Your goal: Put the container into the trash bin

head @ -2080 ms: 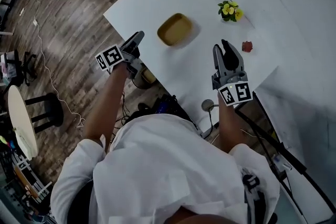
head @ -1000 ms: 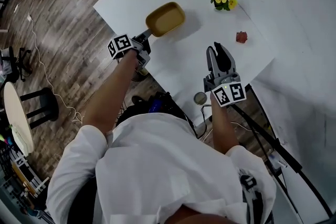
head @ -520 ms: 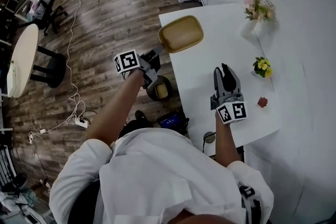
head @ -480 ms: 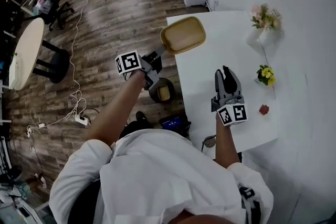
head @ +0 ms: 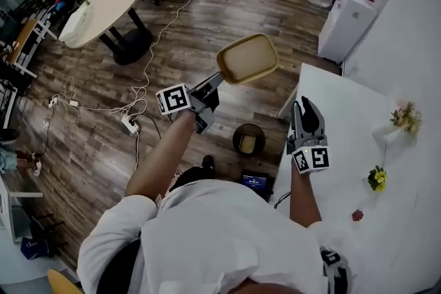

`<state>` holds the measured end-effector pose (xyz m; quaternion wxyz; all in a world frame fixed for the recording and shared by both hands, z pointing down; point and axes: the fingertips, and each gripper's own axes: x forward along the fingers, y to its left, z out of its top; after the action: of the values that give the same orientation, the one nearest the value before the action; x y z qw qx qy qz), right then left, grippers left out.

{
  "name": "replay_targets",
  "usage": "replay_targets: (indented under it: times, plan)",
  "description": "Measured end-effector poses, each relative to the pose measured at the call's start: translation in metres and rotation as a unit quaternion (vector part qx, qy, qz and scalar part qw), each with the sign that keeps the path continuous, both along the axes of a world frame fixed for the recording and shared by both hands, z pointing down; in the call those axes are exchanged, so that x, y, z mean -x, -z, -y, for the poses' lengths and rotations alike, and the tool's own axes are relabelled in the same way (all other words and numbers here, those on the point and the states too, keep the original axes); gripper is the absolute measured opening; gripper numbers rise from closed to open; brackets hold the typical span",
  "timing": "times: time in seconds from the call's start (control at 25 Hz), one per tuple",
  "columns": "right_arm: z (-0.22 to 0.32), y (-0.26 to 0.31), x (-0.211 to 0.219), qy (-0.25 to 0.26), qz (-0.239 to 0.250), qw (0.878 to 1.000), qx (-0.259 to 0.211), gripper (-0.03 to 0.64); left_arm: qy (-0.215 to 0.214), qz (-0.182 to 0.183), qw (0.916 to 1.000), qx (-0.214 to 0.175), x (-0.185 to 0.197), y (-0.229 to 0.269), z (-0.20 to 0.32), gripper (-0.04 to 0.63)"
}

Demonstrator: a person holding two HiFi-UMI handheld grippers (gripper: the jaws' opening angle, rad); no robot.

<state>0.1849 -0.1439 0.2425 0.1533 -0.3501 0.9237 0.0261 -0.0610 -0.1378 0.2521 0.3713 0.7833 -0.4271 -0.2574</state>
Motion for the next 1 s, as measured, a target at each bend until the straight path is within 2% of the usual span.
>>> replay_targets:
  times: [0.04, 0.16, 0.36, 0.56, 0.68, 0.84, 1.0]
  plan:
    - [0.002, -0.003, 0.012, 0.009, -0.003, 1.000, 0.000, 0.124, 0.018, -0.005, 0.9998, 0.005, 0.015, -0.005, -0.006, 0.026]
    - [0.007, -0.014, 0.042, 0.023, -0.008, 1.000, -0.001, 0.124, 0.074, -0.027, 0.9955, 0.054, 0.059, -0.035, -0.022, 0.026]
    - [0.013, -0.030, 0.083, 0.025, -0.009, 1.000, 0.002, 0.124, 0.120, -0.037, 0.9905, 0.056, 0.126, -0.062, -0.034, 0.026]
    - [0.021, -0.030, 0.092, 0.000, -0.044, 0.998, 0.041, 0.121, 0.107, -0.040, 0.9920, 0.053, 0.150, -0.057, -0.022, 0.026]
    - [0.044, -0.050, 0.097, -0.013, -0.058, 0.996, 0.064, 0.121, 0.098, -0.042, 0.9919, 0.069, 0.155, -0.075, 0.003, 0.026]
    - [0.054, -0.115, 0.096, -0.028, -0.078, 0.991, 0.100, 0.121, 0.079, -0.048, 0.9898, 0.108, 0.143, -0.140, 0.022, 0.026]
    - [0.064, -0.213, 0.096, -0.039, -0.113, 0.981, 0.154, 0.121, 0.069, -0.049, 0.9819, 0.169, 0.126, -0.233, 0.037, 0.026]
